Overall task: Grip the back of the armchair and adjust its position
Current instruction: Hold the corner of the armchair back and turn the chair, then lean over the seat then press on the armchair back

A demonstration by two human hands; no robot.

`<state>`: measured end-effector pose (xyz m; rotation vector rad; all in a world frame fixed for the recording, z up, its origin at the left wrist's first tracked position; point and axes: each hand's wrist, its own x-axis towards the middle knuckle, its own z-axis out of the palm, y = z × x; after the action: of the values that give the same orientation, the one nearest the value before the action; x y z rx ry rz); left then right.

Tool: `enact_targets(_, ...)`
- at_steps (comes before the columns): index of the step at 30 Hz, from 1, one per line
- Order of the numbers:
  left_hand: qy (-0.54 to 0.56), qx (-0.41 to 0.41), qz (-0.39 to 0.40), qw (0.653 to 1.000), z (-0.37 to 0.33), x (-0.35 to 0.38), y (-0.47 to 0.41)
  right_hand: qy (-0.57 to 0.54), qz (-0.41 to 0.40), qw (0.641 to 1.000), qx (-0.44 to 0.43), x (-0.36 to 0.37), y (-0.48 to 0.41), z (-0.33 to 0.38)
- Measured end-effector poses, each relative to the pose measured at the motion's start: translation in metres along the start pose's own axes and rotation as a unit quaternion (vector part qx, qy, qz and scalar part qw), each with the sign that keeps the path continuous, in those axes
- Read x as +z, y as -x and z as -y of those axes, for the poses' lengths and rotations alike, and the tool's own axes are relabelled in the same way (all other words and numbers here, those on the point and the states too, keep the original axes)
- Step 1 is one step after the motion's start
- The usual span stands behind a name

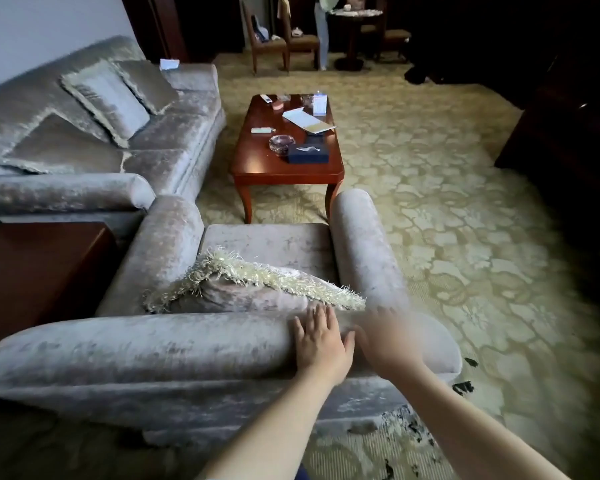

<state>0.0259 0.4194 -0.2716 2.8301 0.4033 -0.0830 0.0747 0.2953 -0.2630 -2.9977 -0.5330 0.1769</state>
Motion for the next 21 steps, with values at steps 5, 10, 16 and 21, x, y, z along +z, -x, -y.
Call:
enact_targets(5,0.027,0.001,-0.003,1.0,-0.046,0.003,-0.036,-0.014,-0.013,1.0,0.011,-0.018,-0.023,-0.042)
enact_targets(10,0.029,-0.011,0.014,0.999,-0.069,0.01,-0.082,-0.002,-0.012,0.999,0.039,-0.034,-0.057,-0.091)
enact_targets(16,0.026,0.014,0.001,1.0,-0.119,0.015,-0.146,0.029,-0.029,0.998,0.052,-0.054,-0.101,-0.142)
enact_targets(21,0.008,0.008,-0.041,0.999,-0.16,0.026,-0.185,0.029,-0.046,0.999,-0.005,-0.07,-0.149,-0.177)
